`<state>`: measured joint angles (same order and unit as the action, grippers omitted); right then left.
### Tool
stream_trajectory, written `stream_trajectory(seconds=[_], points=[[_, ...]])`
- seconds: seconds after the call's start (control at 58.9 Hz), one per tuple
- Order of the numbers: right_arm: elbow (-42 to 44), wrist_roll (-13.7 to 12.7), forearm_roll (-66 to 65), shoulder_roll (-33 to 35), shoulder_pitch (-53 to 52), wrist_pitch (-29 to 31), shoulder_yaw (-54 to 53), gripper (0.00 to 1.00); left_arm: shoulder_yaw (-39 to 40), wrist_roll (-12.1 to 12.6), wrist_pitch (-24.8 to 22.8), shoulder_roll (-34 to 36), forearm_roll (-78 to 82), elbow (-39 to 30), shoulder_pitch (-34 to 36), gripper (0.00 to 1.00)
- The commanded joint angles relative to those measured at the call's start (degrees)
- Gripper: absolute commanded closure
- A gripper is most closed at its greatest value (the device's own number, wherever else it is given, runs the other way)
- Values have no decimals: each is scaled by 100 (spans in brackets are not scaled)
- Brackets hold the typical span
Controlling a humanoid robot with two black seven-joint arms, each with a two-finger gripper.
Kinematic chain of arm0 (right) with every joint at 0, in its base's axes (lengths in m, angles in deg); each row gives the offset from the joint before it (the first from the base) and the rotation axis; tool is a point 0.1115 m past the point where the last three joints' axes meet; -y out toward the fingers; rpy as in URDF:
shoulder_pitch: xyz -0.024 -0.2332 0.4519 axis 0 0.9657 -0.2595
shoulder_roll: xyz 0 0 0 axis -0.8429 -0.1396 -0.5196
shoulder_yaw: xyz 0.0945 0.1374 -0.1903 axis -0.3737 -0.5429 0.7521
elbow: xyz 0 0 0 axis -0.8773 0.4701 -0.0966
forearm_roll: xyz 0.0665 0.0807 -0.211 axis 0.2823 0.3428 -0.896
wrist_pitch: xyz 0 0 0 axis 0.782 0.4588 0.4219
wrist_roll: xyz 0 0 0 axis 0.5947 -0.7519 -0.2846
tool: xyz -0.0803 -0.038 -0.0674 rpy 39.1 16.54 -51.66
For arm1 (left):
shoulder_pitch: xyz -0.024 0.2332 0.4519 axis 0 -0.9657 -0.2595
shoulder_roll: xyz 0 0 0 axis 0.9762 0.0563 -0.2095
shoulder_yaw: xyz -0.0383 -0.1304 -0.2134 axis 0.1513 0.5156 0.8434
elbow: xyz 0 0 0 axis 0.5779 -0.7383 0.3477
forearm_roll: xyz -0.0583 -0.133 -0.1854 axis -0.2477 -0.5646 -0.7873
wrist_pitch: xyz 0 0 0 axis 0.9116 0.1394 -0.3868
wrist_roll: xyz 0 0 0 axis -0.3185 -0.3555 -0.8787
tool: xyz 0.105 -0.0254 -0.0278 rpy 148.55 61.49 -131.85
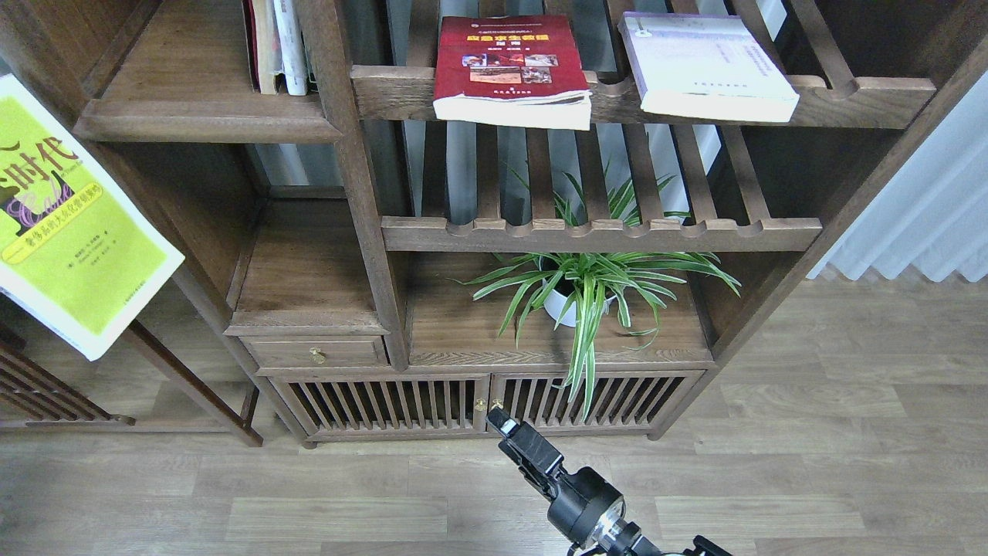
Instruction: Organize books on shelf
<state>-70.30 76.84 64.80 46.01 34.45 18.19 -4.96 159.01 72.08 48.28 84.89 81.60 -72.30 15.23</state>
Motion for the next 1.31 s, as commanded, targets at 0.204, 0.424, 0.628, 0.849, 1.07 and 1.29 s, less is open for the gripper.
stream_trajectory(seconds=[0.204,0.424,0.628,0.849,1.07,1.29], points=[[105,0,0,0,-5,-1,-12,1,-626,332,0,282,1,1,1092,100],[123,0,0,0,-14,-1,-12,1,-1478,394,0,273,10,1,1997,100],[114,0,0,0,-14,-1,-29,1,-1830,499,0,308,28,9,2805,100],[158,-9,0,0,-5,-1,-144,1,-1830,754,0,616,98,150,3430,99],[175,-9,0,0,-14,-1,-144,1,-1681,763,0,721,432,589,3764,99],[175,-9,0,0,-40,-1,-144,1,-1654,702,0,555,748,888,3931,99]])
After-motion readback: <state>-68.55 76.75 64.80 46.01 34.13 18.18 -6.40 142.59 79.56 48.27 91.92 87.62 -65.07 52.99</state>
